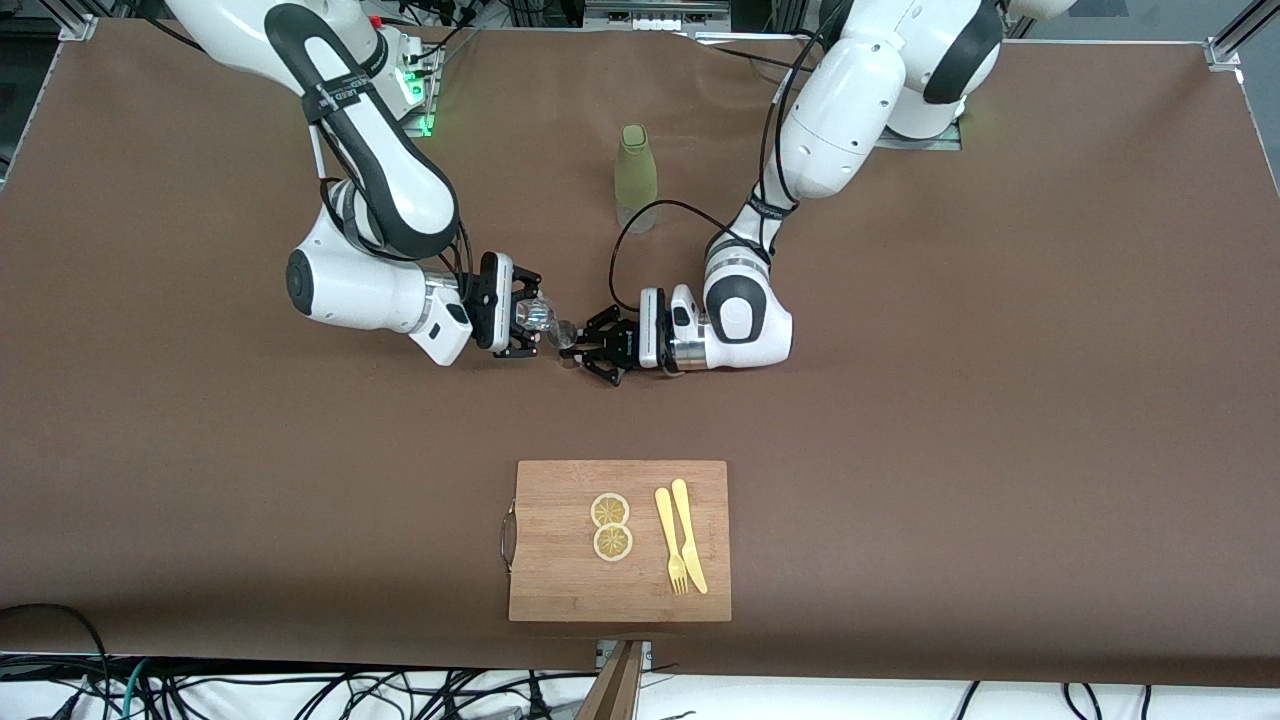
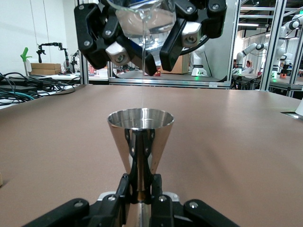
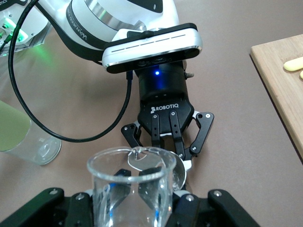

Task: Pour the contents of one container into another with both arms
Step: 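Tilt the glass cup with the right gripper, pouring into the jigger, then move the glass cup back with the right gripper while the left gripper withdraws the jigger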

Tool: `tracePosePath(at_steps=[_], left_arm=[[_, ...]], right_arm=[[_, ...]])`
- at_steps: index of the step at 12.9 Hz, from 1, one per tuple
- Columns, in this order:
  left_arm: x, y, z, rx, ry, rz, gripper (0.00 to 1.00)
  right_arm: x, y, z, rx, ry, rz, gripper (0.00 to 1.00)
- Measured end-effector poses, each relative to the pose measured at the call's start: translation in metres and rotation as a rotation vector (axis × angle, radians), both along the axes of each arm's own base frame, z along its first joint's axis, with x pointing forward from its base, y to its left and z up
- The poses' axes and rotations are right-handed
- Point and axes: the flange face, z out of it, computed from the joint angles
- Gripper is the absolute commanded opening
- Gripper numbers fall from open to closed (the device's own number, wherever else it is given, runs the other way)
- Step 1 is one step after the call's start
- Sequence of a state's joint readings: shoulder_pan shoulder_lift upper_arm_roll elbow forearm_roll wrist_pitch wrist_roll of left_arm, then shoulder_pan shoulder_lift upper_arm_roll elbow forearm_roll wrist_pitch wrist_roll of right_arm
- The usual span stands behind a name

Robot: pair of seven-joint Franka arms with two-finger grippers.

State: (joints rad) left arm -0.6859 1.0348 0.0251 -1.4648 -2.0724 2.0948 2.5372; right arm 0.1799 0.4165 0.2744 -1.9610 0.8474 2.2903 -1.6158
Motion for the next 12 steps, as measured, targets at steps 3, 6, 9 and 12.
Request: tracePosePath(at_steps=[3, 6, 9, 12], left_arm=[[0.0, 0.0, 0.0, 0.0, 0.0, 0.0, 0.0], [0.0, 0.0, 0.0, 0.0, 0.0, 0.0, 0.0], [0.0, 0.0, 0.0, -0.001, 0.0, 0.0, 0.0], [0.003, 0.003, 0.0, 0.001, -0.004, 0.003, 0.0]], right_arm=[[0.002, 0.001, 0.003, 0.003, -0.006, -0.001, 0.14], [0.003, 0.001, 0.005, 0.031, -0.001, -0.023, 0.14], [0.003, 0.002, 0.01, 0.154, -0.018, -0.042, 0.14], [0.008, -0.017, 0.012, 0.249, -0.017, -0.03, 0.14]])
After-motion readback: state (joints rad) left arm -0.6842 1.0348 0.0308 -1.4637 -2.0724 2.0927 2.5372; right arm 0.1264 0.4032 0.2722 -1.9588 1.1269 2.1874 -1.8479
